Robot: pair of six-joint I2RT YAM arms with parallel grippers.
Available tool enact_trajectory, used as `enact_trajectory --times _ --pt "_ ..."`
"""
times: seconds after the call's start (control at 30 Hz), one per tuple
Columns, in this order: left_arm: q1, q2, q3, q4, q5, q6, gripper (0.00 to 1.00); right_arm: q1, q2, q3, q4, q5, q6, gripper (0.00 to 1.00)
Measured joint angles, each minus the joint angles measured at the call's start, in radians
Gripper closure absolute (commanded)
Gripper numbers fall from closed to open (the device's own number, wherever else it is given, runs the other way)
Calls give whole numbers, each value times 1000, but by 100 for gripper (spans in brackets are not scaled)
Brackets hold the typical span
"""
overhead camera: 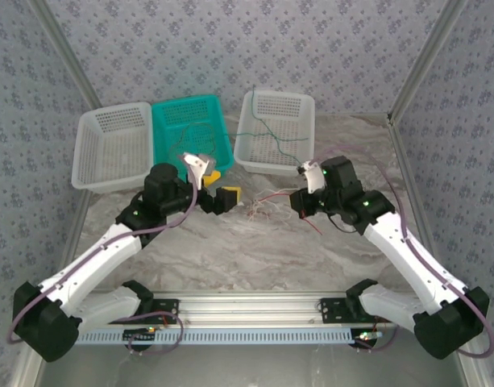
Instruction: Untangle the cables
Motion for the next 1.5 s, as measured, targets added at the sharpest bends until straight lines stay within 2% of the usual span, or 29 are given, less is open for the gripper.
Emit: enact_trajectory --times 0.27,0.37,0.43,0.5,0.53,0.63,0.67,0.7,0.83,0.87,0.93,0.97,1.1,1.3,1.5 --pt "-112 161 73 8 134 45 6 74 0 12 5 -38 -55 100" --pt "-116 218 74 10 160 45 11 89 0 21 5 -63 -68 100" --pt "-116 244 74 20 177 39 19 98 -1 23 7 -79 -76 100" --pt "-116 264 75 43 204 29 32 106 -7 24 11 -89 -77 100" --pt "-116 272 78 52 218 24 42 108 -11 23 12 -90 -77 100" --pt "-119 293 81 92 259 -1 86 109 -27 23 25 -87 -77 100" --pt "-121 296 82 108 271 -8 96 109 -29 23 26 -81 -77 100" --pt "-126 296 82 120 277 -13 100 108 -30 23 26 -79 -77 100" --pt "-129 296 82 142 269 -21 100 109 -31 23 39 -80 -77 100" --pt "-129 295 82 143 266 -24 100 109 -31 23 42 -79 -77 98" --pt "-129 288 80 143 244 -24 100 109 -31 21 48 -70 -77 88" --pt "-130 281 78 143 224 -24 100 109 -31 20 50 -60 -76 87" --pt "-122 221 38 144 116 -27 100 108 -32 13 58 -14 -74 94" --pt "-73 126 -35 154 -6 -60 100 95 -38 -21 64 11 -73 93" --pt "-32 78 -76 138 -100 -86 100 70 -59 -46 67 72 -51 100"
